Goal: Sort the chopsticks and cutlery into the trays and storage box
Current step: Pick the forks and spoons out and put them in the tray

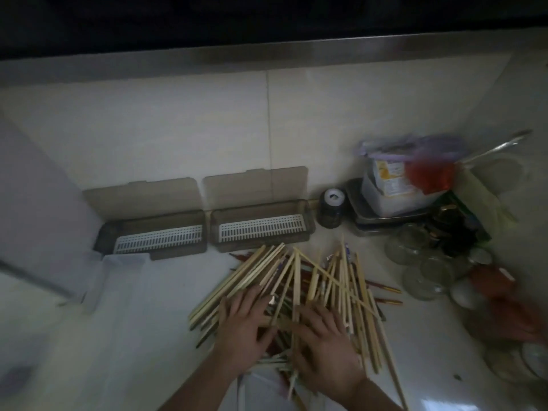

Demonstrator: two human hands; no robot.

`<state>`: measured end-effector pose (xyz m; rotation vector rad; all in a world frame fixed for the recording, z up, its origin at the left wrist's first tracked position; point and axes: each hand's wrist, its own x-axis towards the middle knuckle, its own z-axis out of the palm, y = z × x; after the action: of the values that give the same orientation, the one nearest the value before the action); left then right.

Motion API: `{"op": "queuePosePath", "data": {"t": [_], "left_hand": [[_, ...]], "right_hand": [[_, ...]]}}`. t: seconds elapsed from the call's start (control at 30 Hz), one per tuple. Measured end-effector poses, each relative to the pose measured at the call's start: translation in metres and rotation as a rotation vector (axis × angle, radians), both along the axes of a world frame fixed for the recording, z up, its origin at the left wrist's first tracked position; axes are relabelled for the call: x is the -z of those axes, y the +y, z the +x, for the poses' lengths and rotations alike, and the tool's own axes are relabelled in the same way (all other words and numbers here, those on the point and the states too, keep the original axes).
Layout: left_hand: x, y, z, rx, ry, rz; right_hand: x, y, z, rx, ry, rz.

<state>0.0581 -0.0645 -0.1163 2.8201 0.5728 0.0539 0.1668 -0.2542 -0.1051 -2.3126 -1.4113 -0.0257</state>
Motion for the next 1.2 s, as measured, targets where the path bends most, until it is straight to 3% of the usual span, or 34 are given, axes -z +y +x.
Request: {"op": "queuePosePath", "data": {"t": [0.2,0.37,0.5,0.63,0.7,0.83,1.07,1.2], "left_hand": [[0.001,0.036,-0.039,-0.049,0.035,0.011],[0.004,0.058,-0.058,-0.070,0.038,0.023],[0.006,0.061,-0.062,-0.105,0.002,-0.071],[0.006,0.052,-0.067,0.156,-0.136,-0.095],[0.008,0.051,-0.072,0.225,-0.161,-0.078],[0.013,0.056,-0.084,0.114,-0.104,-0.054],[0.017,0.070,-0.096,-0.053,-0.044,-0.041],[0.019,0.070,-0.094,-0.076,-0.102,-0.067]], "right_hand": [[0.011,0.008,-0.001,-0.036,-0.044,-0.238],[0.007,-0.012,0.033,-0.037,0.035,-0.194],[-0.001,-0.017,0.047,0.009,-0.014,-0.202],[-0.013,0.003,0.020,0.053,-0.062,-0.073],[-0.013,0.015,-0.013,-0.051,-0.080,0.032],[0.002,0.038,-0.065,-0.221,-0.168,0.057],[0.023,0.055,-0.067,-0.036,-0.301,0.007],[0.036,0.056,-0.068,0.004,-0.414,-0.022]]}}
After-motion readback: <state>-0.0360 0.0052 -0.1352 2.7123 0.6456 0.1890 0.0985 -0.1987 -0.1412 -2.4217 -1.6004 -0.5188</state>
